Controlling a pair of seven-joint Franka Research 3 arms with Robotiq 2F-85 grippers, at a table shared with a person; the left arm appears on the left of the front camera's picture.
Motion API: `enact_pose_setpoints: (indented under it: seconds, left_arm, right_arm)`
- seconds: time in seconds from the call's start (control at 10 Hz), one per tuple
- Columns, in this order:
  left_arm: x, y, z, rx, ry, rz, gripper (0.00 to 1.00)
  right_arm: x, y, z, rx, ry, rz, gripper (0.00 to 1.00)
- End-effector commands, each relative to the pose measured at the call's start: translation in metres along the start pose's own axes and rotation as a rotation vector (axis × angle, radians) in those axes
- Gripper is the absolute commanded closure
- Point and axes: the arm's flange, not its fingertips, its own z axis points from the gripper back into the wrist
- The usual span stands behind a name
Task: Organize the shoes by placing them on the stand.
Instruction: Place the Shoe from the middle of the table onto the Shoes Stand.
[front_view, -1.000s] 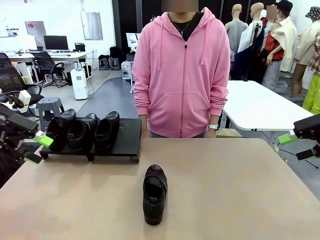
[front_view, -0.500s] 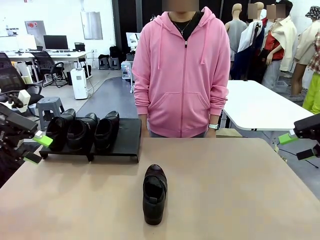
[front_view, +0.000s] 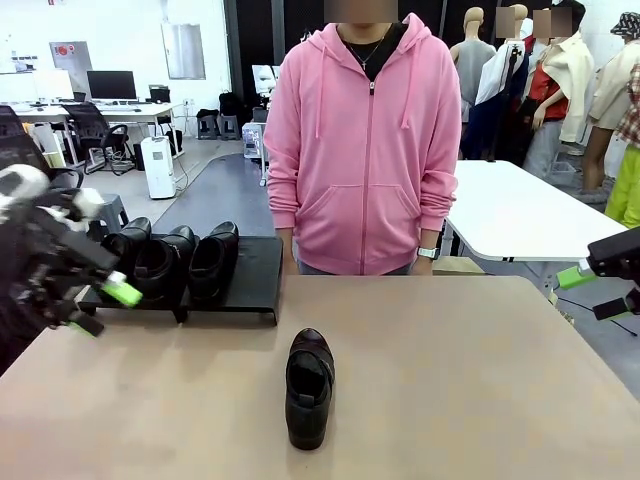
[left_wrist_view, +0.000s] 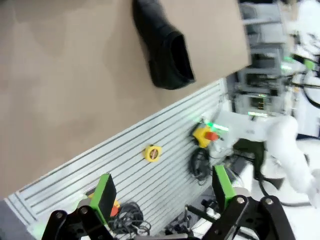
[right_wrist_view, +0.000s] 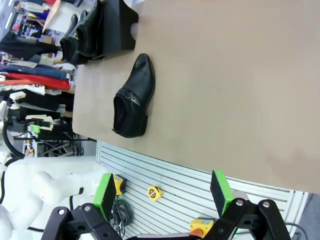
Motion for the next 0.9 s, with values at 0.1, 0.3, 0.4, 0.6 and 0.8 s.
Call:
enact_pose_setpoints:
  seconds: [0.1,0.3,0.4,0.6,0.8]
  left_arm:
    - [0.054,-0.119,-0.129,0.293,0.112,0.169,0.0]
    - [0.055,-0.146,-0.182,0.479,-0.05,0.16,0.0]
    - [0.058,-0.148,-0.197,0.527,-0.11,0.121,0.0]
    - [0.036,-0.16,-0.205,0.423,-0.058,0.11,0.0]
    - [0.049,-0.148,-0.208,0.492,-0.079,0.089,0.0]
  right_arm:
    - [-0.001,0.004,0.001,0.016,-0.004,-0.025,0.0]
    - [-0.001,0.004,0.001,0.016,-0.004,-0.025,0.0]
    - [-0.001,0.004,0.001,0.016,-0.004,-0.025,0.0]
    - [-0.001,0.004,0.001,0.016,-0.004,-0.025,0.0]
    - [-0.001,0.004,0.001,0.016,-0.004,-0.025,0.0]
